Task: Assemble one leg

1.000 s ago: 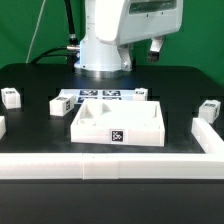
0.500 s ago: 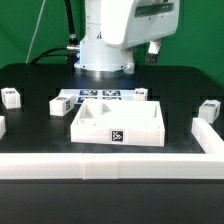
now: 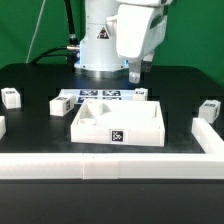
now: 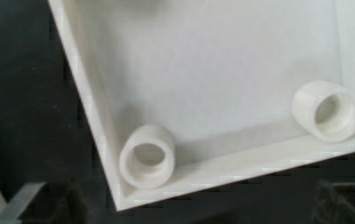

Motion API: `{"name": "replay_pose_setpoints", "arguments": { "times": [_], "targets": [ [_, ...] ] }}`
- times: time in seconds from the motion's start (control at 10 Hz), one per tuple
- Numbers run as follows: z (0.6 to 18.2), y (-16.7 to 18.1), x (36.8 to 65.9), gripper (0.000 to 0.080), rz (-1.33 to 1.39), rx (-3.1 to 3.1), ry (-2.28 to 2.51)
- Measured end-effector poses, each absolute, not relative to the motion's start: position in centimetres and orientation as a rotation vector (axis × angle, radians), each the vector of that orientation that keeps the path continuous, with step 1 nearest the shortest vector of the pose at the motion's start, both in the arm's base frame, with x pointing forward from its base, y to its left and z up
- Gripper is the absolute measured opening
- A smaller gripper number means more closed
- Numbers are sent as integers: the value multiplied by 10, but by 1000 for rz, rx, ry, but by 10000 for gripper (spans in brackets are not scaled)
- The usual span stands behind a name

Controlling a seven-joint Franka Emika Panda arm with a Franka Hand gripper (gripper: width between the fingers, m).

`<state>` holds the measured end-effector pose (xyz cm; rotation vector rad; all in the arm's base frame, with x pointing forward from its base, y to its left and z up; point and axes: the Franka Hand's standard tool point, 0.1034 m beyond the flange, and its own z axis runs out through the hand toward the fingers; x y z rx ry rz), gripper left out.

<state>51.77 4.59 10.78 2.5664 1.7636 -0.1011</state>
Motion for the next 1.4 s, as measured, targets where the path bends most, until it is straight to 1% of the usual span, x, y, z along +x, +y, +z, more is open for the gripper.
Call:
{"name": "replay_pose_setpoints", "arguments": {
  "times": [0.4,0.5,0.7,1.0,1.4],
  "targets": [
    [106,45,517,650,-94,2555,1779],
    [100,44,511,650,-61,2519,1825],
    [86,42,486,650,26,2436,1912],
    [68,40,459,650,37,2370,2009],
    [66,38,457,650,25,2385,1998]
  ]
}}
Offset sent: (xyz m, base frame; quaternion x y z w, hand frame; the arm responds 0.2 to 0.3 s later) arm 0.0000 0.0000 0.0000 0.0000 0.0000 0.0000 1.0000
